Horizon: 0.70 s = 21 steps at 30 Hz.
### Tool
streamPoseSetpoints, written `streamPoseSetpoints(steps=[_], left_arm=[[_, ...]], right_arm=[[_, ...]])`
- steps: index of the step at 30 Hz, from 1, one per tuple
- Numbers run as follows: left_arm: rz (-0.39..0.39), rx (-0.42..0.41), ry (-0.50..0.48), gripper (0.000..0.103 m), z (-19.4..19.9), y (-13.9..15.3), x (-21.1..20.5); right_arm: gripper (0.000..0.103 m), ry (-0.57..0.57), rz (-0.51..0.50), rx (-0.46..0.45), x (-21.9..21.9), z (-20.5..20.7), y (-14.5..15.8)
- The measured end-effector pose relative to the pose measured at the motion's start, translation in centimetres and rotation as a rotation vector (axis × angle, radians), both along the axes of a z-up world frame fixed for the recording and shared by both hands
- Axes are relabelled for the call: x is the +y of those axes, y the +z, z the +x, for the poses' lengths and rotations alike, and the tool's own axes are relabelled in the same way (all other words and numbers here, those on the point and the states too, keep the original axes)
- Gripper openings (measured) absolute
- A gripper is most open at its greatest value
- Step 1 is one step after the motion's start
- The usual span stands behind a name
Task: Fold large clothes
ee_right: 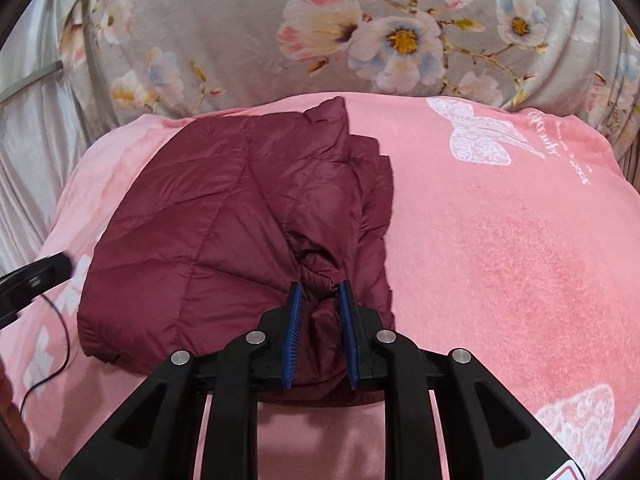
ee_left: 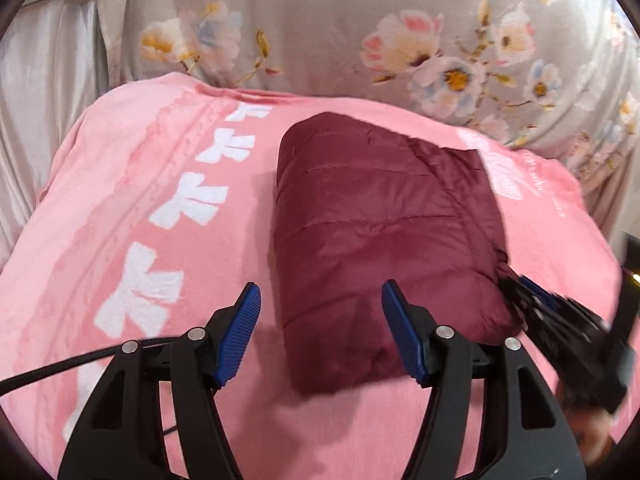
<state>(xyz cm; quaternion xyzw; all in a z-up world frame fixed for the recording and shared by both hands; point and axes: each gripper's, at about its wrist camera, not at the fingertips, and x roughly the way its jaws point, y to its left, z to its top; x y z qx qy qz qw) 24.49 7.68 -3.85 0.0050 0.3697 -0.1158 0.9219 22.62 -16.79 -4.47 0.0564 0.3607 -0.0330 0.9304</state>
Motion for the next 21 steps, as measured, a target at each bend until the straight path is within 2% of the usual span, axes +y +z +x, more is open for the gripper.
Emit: streamPoseSetpoints(steps=[5,16,20,21], left_arm=[[0.017,0.058,0.022,0.061,2.0,-3.0,-1.9],[0.079,0.025,0.059,0.064,2.1,-5.4,-3.2],[0.077,0.012,0.084,0.064,1.5,-5.0,-3.2],[0.063,0.014,0.087,0.062,1.1,-4.6,-3.0]], right_arm=[[0.018,0.004,-0.036,0.067,-0.2,0.5,-2.0],[0.019,-0.003,-0.046,0.086,-0.3,0.8,-3.1],[0.023,-0.039,-0.05,0.05,-0.1,-0.6,-2.0],[0.029,-0.042,-0.041,0.042,0.0,-1.2,-1.7]])
